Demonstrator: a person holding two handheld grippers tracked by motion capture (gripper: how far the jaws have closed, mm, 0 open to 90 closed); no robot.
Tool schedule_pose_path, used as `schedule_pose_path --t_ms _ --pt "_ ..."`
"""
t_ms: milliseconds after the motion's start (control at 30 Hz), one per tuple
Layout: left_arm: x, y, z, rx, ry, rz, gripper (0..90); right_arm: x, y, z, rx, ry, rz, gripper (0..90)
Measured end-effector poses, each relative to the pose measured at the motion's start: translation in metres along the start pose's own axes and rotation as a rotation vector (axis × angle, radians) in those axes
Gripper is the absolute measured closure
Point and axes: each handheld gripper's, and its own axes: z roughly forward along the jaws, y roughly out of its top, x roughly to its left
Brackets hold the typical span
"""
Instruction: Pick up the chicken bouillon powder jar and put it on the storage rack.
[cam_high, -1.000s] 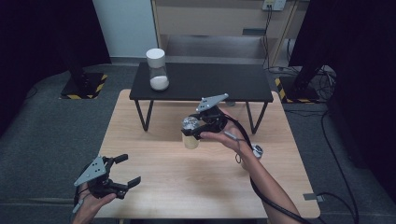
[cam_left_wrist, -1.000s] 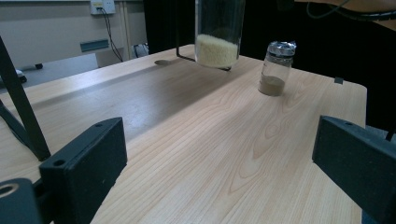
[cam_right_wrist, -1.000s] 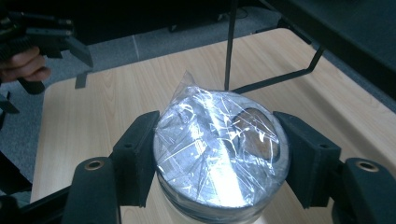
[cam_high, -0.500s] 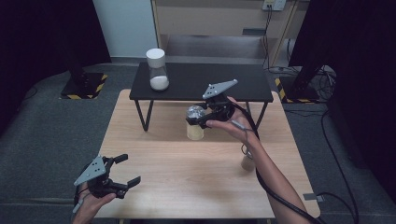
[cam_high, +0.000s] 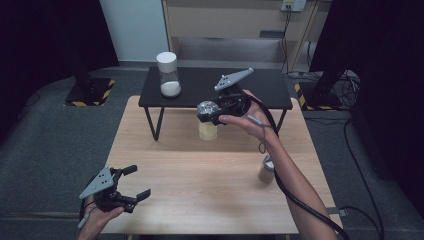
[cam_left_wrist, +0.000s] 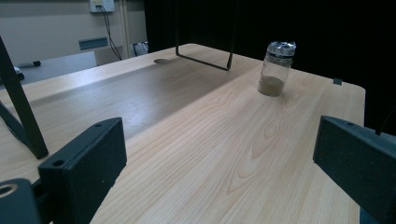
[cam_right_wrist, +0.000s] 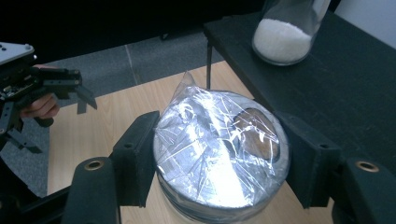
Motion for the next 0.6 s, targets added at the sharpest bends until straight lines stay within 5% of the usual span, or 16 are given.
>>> schedule_pose_path --t_ms 600 --pt "0.001 -0.001 0.0 -0.006 -0.003 -0.009 1.6 -0.009 0.036 -0.009 -0.032 -0.109 0.062 35.4"
